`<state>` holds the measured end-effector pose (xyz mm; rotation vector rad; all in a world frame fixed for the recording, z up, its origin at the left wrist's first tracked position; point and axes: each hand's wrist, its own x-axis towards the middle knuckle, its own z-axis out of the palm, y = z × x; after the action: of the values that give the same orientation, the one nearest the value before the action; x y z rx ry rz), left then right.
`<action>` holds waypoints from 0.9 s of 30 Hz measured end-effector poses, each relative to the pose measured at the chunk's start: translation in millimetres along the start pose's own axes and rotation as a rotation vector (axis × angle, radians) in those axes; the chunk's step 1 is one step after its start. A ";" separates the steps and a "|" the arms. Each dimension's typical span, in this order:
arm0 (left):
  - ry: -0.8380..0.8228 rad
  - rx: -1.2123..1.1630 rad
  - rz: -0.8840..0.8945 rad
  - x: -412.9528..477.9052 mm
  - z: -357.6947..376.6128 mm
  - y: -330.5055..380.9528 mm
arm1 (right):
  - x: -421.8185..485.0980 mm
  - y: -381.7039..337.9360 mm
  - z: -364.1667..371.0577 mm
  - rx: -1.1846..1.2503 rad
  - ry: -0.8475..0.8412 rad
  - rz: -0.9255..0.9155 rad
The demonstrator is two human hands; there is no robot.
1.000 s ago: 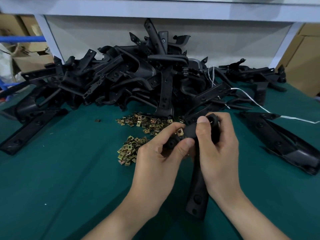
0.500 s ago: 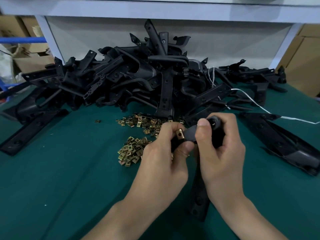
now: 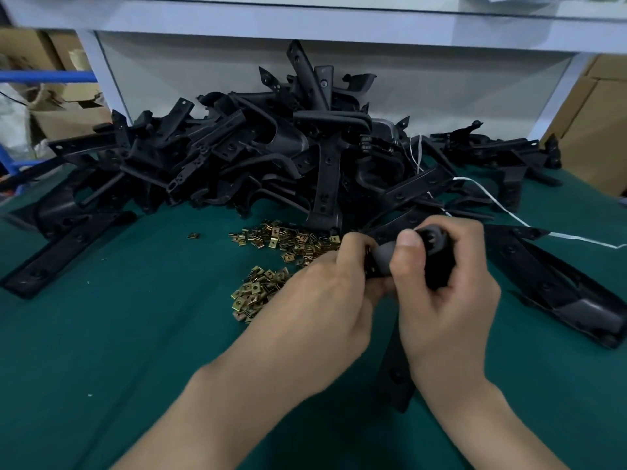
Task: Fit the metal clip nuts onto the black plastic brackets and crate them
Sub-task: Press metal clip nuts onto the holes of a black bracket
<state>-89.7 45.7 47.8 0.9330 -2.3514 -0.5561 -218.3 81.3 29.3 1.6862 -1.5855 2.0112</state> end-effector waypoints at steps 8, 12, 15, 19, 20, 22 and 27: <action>-0.041 0.050 -0.055 7.6 1.7 9.0 | 2.0 7.1 -2.2 -0.004 0.043 0.033; -0.058 0.064 -0.057 9.1 -2.4 10.2 | 2.9 7.1 -1.9 -0.001 0.027 0.038; -0.081 0.048 -0.058 10.5 -3.7 10.3 | 4.0 8.2 -3.0 0.001 -0.010 0.059; -0.105 0.076 -0.079 10.8 -5.9 11.7 | 4.3 7.1 -3.8 -0.007 -0.014 0.048; -0.105 0.089 -0.083 10.7 -6.1 13.2 | 4.0 6.8 -4.0 -0.002 -0.007 0.045; -0.096 0.126 -0.088 11.4 -5.7 16.3 | 3.4 7.0 -3.9 0.011 0.014 0.040; -0.052 0.193 -0.100 12.9 -1.4 19.5 | 4.3 9.2 -4.7 0.013 0.063 0.038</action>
<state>-106.4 49.3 63.8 1.1411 -2.4481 -0.4006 -228.9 78.2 27.4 1.5916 -1.5991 2.0747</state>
